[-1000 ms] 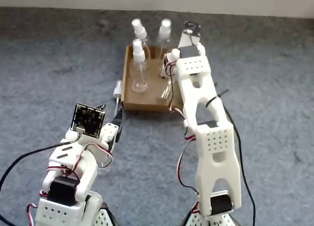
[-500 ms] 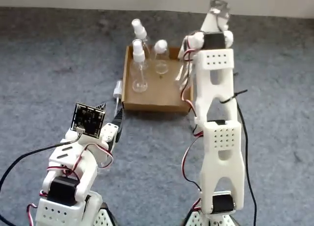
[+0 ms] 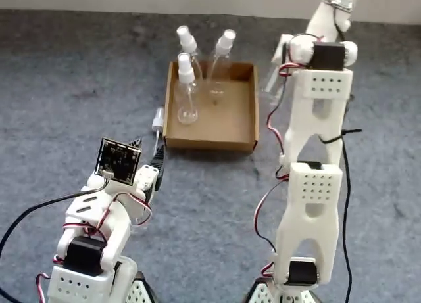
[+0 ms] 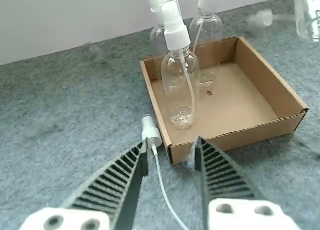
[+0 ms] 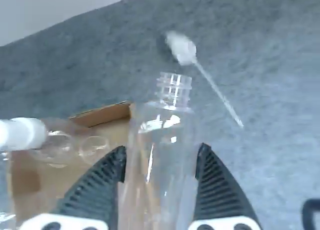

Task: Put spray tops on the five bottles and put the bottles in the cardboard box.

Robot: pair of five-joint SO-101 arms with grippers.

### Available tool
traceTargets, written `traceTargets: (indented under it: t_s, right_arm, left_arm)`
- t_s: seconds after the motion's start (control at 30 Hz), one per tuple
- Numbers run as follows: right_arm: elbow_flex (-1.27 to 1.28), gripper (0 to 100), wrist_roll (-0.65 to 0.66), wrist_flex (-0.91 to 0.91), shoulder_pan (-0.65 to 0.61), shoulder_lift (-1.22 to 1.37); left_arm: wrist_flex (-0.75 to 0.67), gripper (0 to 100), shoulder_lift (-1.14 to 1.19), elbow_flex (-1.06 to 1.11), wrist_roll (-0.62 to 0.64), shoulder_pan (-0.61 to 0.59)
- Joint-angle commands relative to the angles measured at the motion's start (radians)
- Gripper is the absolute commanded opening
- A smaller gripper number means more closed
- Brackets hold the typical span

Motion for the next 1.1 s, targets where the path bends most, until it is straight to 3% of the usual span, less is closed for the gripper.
traceTargets:
  t_s: [0.0, 0.2, 0.53, 0.83, 0.97, 1.07]
  right_arm:
    - [-0.077, 1.5, 0.049, -0.019, 0.064, -0.079]
    - [-0.222, 1.5, 0.190, -0.016, 0.108, -0.073]
    - [-0.229, 0.5, 0.445, 0.050, 0.200, 0.042]
    - [-0.223, 0.4, 0.407, 0.053, 0.245, 0.068]
    - [-0.016, 0.4, 0.407, 0.053, 0.243, -0.022]
    - [0.348, 0.4, 0.428, 0.053, 0.239, -0.189]
  left_arm:
    - [-0.020, 12, -0.005, -0.005, -0.003, -0.010]
    - [-0.020, 12, -0.004, -0.005, -0.003, -0.010]
    - [-0.077, 12, -0.005, 0.036, -0.003, -0.010]
    - [-0.091, 12, -0.004, 0.044, -0.003, -0.015]
    - [-0.091, 12, -0.004, 0.044, -0.003, -0.013]
    - [-0.091, 12, -0.004, 0.044, -0.003, -0.012]
